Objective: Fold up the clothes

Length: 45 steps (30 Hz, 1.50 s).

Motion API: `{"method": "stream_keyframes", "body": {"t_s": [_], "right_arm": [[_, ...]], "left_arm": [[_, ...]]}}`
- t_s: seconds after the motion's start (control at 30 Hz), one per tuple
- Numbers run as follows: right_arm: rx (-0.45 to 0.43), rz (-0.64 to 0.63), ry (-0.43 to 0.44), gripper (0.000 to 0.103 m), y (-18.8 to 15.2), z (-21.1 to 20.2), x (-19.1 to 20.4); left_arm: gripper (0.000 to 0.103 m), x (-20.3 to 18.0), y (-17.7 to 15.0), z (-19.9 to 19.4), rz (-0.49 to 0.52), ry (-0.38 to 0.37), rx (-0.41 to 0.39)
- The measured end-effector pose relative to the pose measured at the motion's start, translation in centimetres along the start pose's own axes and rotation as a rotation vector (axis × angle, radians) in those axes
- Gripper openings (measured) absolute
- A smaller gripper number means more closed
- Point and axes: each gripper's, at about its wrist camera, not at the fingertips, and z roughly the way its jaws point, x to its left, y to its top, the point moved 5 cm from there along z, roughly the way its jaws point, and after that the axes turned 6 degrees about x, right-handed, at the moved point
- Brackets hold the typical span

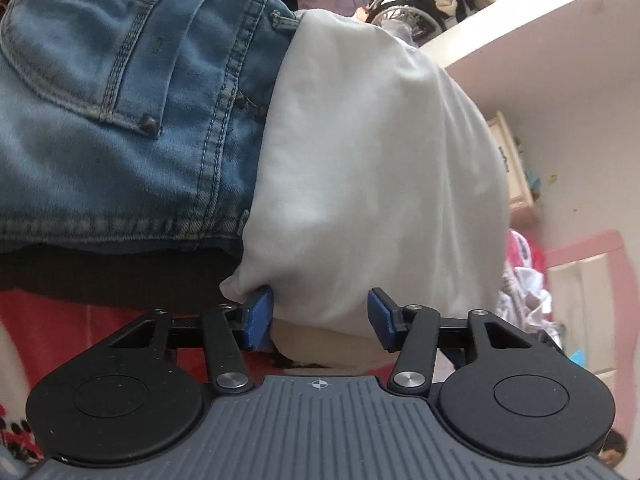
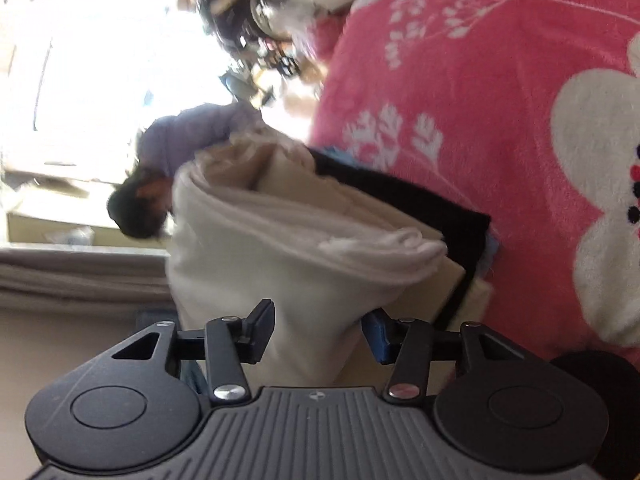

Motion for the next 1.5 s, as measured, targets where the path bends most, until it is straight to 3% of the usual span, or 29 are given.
{"method": "stream_keyframes", "body": {"t_s": [0.07, 0.1, 0.2, 0.37, 0.53, 0.67, 0.8, 0.9, 1.0, 1.17, 1.37, 1.5], "right_arm": [[-0.011, 0.003, -0.014, 0.048, 0.0, 0.3, -0.1], [-0.020, 0.012, -0.016, 0.043, 0.0, 0.3, -0.3], [-0.045, 0.009, 0.001, 0.020, -0.1, 0.1, -0.3], [-0.079, -0.178, 0.001, 0.017, 0.6, -1.8, 3.5], [-0.062, -0.358, -0.019, 0.016, 1.6, -4.0, 6.5], [-0.016, -0.283, -0.104, 0.016, 2.7, -2.4, 3.3], [-0.019, -0.281, -0.017, 0.015, 3.6, -4.0, 4.4], [-0.012, -0.301, 0.025, 0.015, 4.0, -5.6, 6.0], [0.025, -0.279, -0.013, 0.015, 3.8, -5.4, 5.0], [0.052, -0.189, -0.082, 0.015, 3.3, -3.0, 0.7], [0.054, -0.206, -0.133, 0.019, 3.8, -2.1, -0.5], [0.087, -0.284, -0.217, 0.034, 3.9, -3.7, 0.2]], "left_arm": [[0.044, -0.2, 0.4, 0.1, 0.007, 0.011, -0.007], [0.042, -0.2, 0.4, 0.2, 0.009, 0.024, -0.011], [0.021, 0.4, 0.1, 0.3, -0.029, 0.064, -0.026], [0.000, -0.5, -0.4, 0.3, -0.015, 0.085, -0.034], [0.000, -2.8, -1.4, -1.1, -0.007, 0.007, -0.009], [0.000, -3.1, -2.6, -0.7, 0.035, 0.023, 0.013], [0.000, -0.9, -3.0, 0.8, -0.061, 0.037, 0.054], [0.000, -2.5, -2.9, -0.7, 0.007, 0.001, 0.053], [0.000, -3.4, -2.8, -2.3, 0.021, -0.030, 0.077], [0.000, -1.5, -3.5, -0.6, 0.025, 0.034, 0.116], [0.000, -2.3, -4.3, 3.4, 0.083, 0.058, 0.150], [0.003, -2.2, -4.6, 3.7, 0.212, 0.133, 0.186]]}}
